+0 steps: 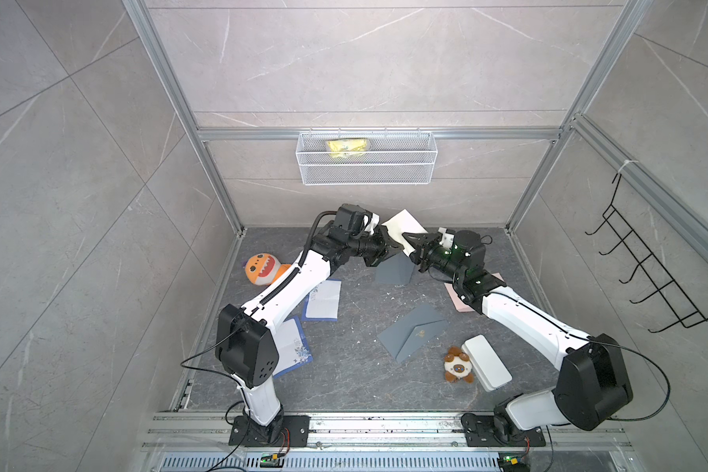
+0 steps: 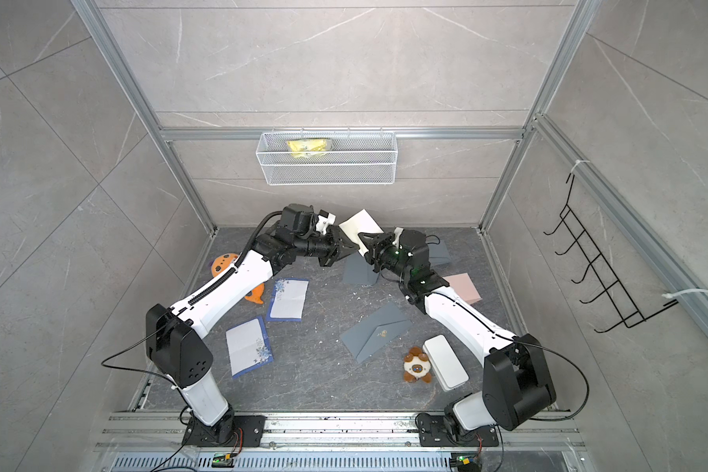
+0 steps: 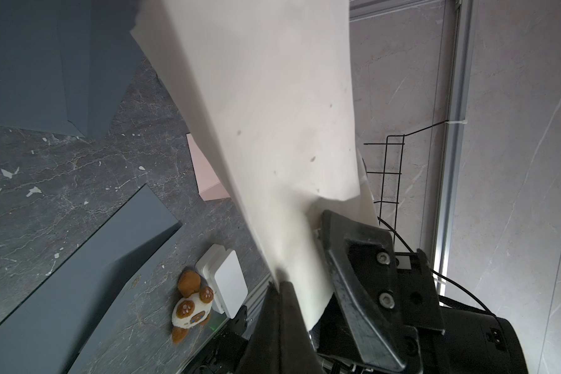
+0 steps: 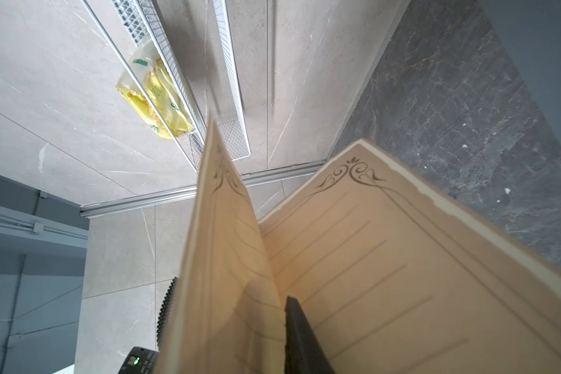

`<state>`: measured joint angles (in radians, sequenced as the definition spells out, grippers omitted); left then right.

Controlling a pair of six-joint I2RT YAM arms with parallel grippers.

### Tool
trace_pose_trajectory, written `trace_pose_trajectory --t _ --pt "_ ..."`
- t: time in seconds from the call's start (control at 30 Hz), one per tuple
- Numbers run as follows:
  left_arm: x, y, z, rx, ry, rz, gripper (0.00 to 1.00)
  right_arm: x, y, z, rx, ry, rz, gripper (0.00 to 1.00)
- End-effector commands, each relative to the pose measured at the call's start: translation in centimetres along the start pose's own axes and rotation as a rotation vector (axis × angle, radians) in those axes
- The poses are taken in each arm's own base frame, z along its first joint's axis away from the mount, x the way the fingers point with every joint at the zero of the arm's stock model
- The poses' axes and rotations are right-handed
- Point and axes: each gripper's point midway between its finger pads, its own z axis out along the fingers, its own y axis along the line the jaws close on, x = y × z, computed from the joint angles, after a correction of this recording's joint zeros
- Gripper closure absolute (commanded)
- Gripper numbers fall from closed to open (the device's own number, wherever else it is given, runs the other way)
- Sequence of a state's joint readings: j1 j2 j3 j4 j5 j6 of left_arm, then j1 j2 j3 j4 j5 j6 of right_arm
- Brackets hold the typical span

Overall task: Take the letter paper out of the envelope
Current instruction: Unfold the letter paper.

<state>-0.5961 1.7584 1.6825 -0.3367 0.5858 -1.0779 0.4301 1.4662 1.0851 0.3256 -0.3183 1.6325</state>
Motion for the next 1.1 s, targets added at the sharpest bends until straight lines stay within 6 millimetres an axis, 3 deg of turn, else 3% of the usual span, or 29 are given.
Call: trace_pose_trajectory --t 0.0,0.23,0.27,0.4,0.53,0.7,0.87,1.07 --pt "0.0 -2.3 -0.5 0.053 0.003 0.047 1.0 0.6 0.1 0.3 0.01 0.027 -0.025 0.82" --pt "0.1 -2.6 -0.8 0.049 0.003 0.06 1.0 0.4 0.2 0.1 0.021 0.019 -0.05 0.97" --pt "0.0 -2.7 -1.0 0.047 0.0 0.069 0.95 0.3 0.2 0.0 0.024 0.016 -0.058 0.98" --pt "-0.8 -3.0 -2.7 0.027 -0.025 0.112 0.52 -0.8 1.2 -1.2 0.066 0.001 -0.164 1.0" --pt "-3.3 -3.7 -6.1 0.063 -0.074 0.19 0.3 -1.6 2.9 -2.4 0.119 0.06 -0.361 1.0" --pt "-4.2 -5.2 -8.9 0.164 -0.051 0.385 0.25 0.0 3.6 -3.0 0.189 0.284 -0.653 1.0" --pt "-2.5 -6.4 -10.1 0.262 0.017 0.588 0.2 2.1 2.9 -4.9 0.251 0.513 -0.899 1.0" --pt "-0.6 -5.1 -10.8 0.247 0.031 0.729 0.14 5.0 3.7 -5.2 0.142 0.632 -0.851 1.0"
